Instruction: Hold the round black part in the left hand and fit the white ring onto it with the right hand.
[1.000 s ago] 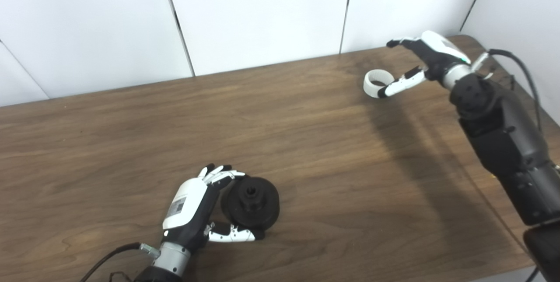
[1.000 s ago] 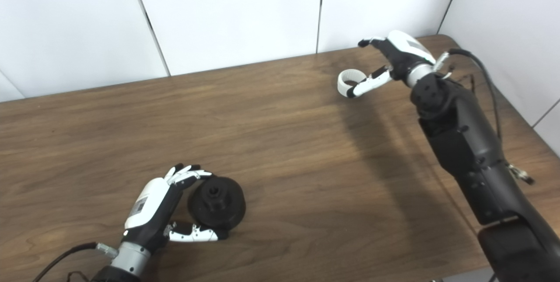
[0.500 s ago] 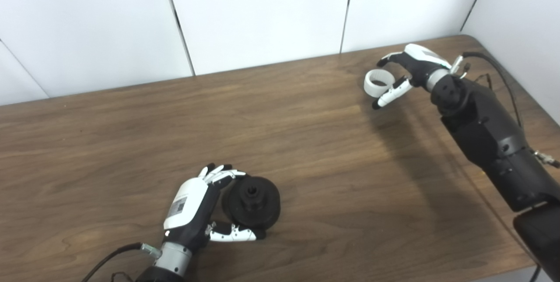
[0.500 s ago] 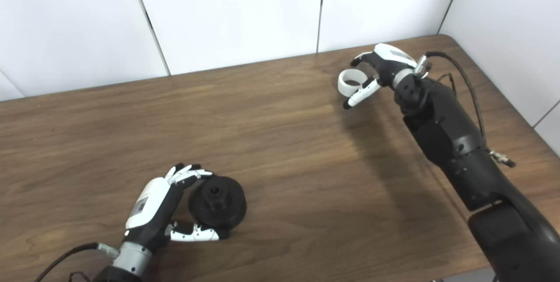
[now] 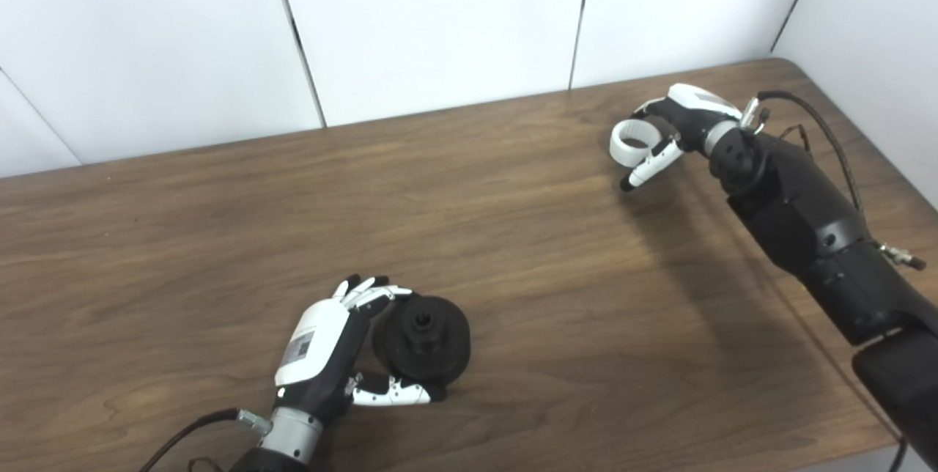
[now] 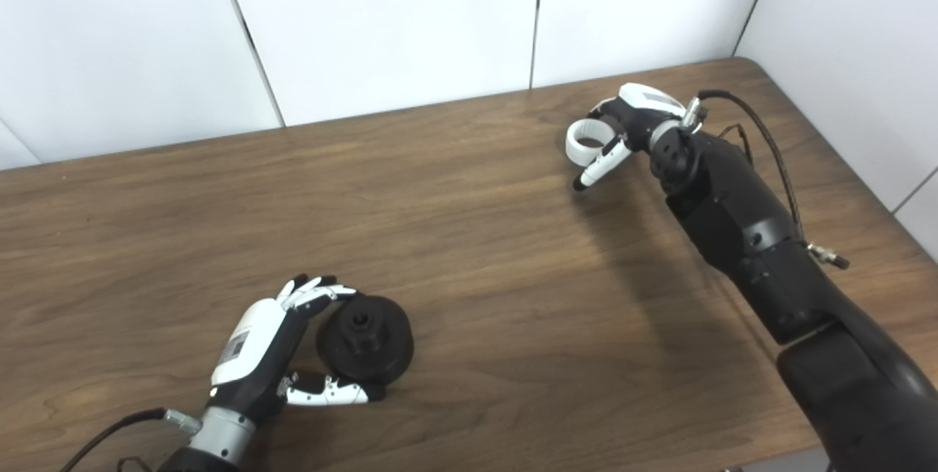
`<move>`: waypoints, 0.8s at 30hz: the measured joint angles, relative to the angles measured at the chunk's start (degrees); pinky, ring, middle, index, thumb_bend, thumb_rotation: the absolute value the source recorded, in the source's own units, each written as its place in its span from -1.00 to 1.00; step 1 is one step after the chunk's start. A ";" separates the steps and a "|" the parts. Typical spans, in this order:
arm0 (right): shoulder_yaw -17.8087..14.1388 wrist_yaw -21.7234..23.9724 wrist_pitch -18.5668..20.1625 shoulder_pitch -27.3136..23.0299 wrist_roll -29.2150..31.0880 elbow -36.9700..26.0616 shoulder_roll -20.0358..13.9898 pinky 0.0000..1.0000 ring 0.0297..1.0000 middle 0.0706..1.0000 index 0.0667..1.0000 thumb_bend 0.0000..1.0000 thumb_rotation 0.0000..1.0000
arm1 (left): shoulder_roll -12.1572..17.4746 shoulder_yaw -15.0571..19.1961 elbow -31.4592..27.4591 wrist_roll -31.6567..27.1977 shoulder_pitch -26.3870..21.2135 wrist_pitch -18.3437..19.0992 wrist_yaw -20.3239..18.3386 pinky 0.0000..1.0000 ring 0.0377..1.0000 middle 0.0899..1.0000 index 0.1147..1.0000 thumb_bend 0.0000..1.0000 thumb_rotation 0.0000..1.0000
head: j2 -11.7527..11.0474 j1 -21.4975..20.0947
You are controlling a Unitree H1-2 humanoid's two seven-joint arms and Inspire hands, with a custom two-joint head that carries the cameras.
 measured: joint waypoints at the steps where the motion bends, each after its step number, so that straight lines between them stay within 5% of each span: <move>1: 0.16 -0.27 -0.12 -0.02 0.00 0.12 0.00 1.00 1.00 0.85 0.59 0.85 -0.44 | 0.00 0.01 0.00 0.00 0.00 -0.03 0.00 1.00 0.78 0.55 -0.17 0.05 -0.90 | 0.00 0.00; 9: 0.51 -0.84 -0.19 -0.32 0.00 0.97 -0.03 1.00 1.00 0.84 0.53 0.78 -0.46 | 0.00 0.08 0.01 0.01 0.00 -0.09 0.10 1.00 0.79 0.55 -0.17 0.05 -0.90 | 0.17 0.18; 16: 0.72 -1.77 -0.65 -0.32 -0.04 1.00 -0.05 1.00 0.92 0.73 0.28 0.69 -0.53 | -0.03 0.07 0.01 0.01 0.02 -0.06 0.09 1.00 0.80 0.56 -0.17 0.05 -0.90 | 0.44 0.44; 17: 0.73 -2.05 -0.79 -0.32 -0.11 1.01 -0.05 1.00 0.91 0.70 0.10 0.38 -0.61 | -0.03 0.06 0.00 0.01 0.02 -0.06 0.09 1.00 0.80 0.56 -0.17 0.05 -0.90 | 0.44 0.44; 19: 0.75 -2.58 -1.23 -0.32 -0.32 1.09 -0.05 1.00 0.89 0.66 -0.05 0.12 -0.69 | -0.04 0.06 0.00 0.01 0.02 -0.06 0.07 1.00 0.80 0.55 -0.17 0.05 -0.90 | 0.35 0.53; 24: 0.76 -4.51 -3.01 -0.31 -0.48 1.52 -0.05 1.00 0.85 0.61 -0.10 0.05 -0.72 | -0.14 0.06 0.00 0.07 0.03 -0.02 0.07 1.00 0.79 0.55 -0.17 0.05 -0.90 | 0.44 0.53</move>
